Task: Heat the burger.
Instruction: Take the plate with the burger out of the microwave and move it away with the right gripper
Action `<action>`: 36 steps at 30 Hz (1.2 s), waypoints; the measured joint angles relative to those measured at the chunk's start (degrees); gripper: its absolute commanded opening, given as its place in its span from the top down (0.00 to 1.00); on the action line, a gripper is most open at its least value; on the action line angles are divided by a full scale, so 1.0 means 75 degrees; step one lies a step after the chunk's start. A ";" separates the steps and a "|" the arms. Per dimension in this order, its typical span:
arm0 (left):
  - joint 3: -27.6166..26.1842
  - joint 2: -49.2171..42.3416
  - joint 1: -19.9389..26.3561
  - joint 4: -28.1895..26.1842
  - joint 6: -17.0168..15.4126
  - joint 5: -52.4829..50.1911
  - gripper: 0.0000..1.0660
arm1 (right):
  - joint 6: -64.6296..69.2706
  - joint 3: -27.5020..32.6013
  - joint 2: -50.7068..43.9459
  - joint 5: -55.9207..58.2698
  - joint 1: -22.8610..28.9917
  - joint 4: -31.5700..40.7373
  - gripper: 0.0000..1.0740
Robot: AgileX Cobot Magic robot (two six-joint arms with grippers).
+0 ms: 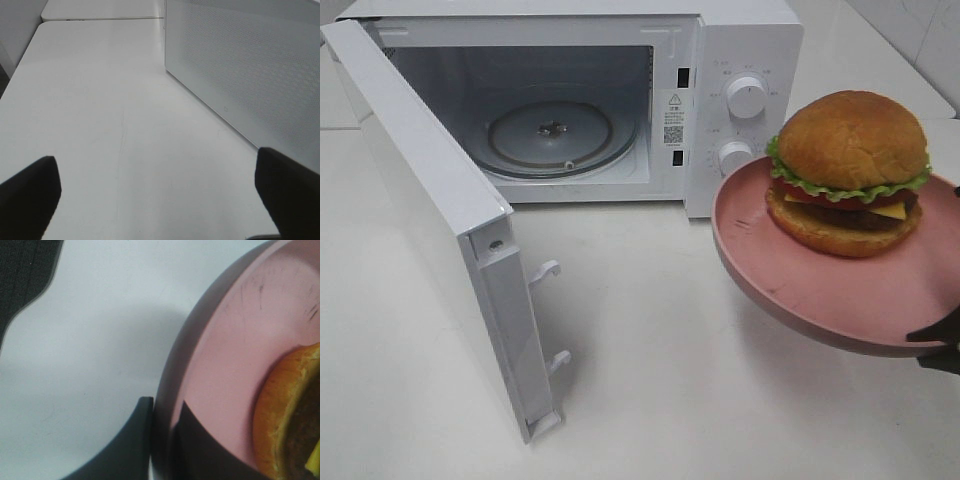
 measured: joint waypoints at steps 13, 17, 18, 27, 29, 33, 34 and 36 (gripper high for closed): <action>0.0000 0.0000 0.0000 0.0000 0.0000 0.0000 0.08 | 0.3140 0.0000 -0.0092 0.0497 0.0000 -0.1459 1.00; 0.0000 0.0000 0.0000 0.0000 0.0000 0.0000 0.08 | 0.4102 0.0000 -0.0092 0.0787 0.0000 -0.2086 1.00; 0.0000 0.0000 0.0000 0.0000 0.0000 0.0000 0.08 | 0.4102 0.0000 -0.0092 0.0787 0.0000 -0.2086 1.00; 0.0000 0.0000 0.0000 0.0000 0.0000 0.0000 0.08 | 0.6020 0.0000 0.0061 0.1375 0.0000 -0.3170 1.00; 0.0000 0.0000 0.0000 0.0000 0.0000 0.0000 0.08 | 0.6501 0.0000 0.0214 0.1558 0.0000 -0.3422 1.00; 0.0000 0.0000 0.0000 0.0000 0.0000 0.0000 0.08 | 0.7639 0.0000 0.0710 0.1902 0.0000 -0.3888 1.00; 0.0000 0.0000 0.0000 0.0000 0.0000 0.0000 0.08 | 0.8350 0.0000 0.1016 0.1948 0.0000 -0.4057 1.00; 0.0000 0.0000 0.0000 0.0000 0.0000 0.0000 0.08 | 0.8976 0.0000 0.1276 0.1948 0.0000 -0.4194 1.00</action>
